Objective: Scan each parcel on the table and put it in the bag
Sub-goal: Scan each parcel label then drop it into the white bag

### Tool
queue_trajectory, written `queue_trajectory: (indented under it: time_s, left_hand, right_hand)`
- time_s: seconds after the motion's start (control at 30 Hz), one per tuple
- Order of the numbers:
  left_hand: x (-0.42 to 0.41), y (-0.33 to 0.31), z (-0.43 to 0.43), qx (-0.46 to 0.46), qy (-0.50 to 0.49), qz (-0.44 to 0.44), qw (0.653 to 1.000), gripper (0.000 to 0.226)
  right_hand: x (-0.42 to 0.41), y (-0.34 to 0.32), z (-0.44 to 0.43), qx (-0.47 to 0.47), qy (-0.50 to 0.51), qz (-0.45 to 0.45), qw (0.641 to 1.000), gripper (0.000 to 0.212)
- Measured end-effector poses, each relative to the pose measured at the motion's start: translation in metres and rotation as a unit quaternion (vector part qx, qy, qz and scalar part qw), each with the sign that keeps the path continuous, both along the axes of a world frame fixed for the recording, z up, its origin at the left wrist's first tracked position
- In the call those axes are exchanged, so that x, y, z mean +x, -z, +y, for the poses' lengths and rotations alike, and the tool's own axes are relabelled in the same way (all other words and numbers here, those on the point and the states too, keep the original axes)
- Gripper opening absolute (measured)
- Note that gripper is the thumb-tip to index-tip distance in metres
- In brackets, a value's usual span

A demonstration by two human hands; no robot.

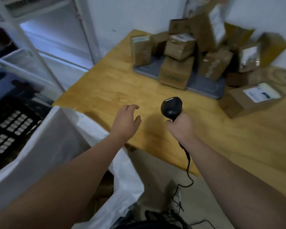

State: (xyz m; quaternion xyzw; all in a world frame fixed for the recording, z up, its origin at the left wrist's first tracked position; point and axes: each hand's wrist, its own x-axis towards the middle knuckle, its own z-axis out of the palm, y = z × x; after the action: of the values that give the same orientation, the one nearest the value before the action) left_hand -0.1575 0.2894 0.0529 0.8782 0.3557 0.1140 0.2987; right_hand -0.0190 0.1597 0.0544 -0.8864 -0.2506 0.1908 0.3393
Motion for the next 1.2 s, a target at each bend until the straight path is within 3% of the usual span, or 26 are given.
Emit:
queue_trajectory:
  time_s: [0.37, 0.5, 0.63, 0.83, 1.0, 1.2]
  left_hand:
    - [0.183, -0.018, -0.083, 0.004, 0.158, -0.011, 0.987, 0.042]
    - [0.246, -0.021, -0.112, 0.017, 0.196, -0.01, 0.98, 0.043]
    - [0.302, -0.019, -0.134, 0.025, 0.216, 0.003, 0.976, 0.045]
    - [0.368, -0.006, -0.153, 0.014, 0.229, 0.11, 0.967, 0.08]
    - [0.413, -0.001, -0.165, 0.048, 0.249, 0.226, 0.941, 0.11]
    - [0.425, 0.012, -0.166, 0.111, 0.269, 0.304, 0.907, 0.114]
  right_hand:
    - [0.134, -0.029, -0.134, -0.019, 0.178, -0.024, 0.984, 0.015]
    - [0.181, -0.032, -0.175, -0.01, 0.226, -0.016, 0.974, 0.029]
    - [0.22, -0.031, -0.203, 0.001, 0.245, -0.015, 0.969, 0.019]
    - [0.257, -0.021, -0.219, 0.035, 0.24, 0.013, 0.97, 0.011]
    - [0.28, -0.013, -0.231, 0.046, 0.243, 0.04, 0.968, 0.019]
    - [0.296, 0.0, -0.239, 0.04, 0.233, 0.049, 0.97, 0.014]
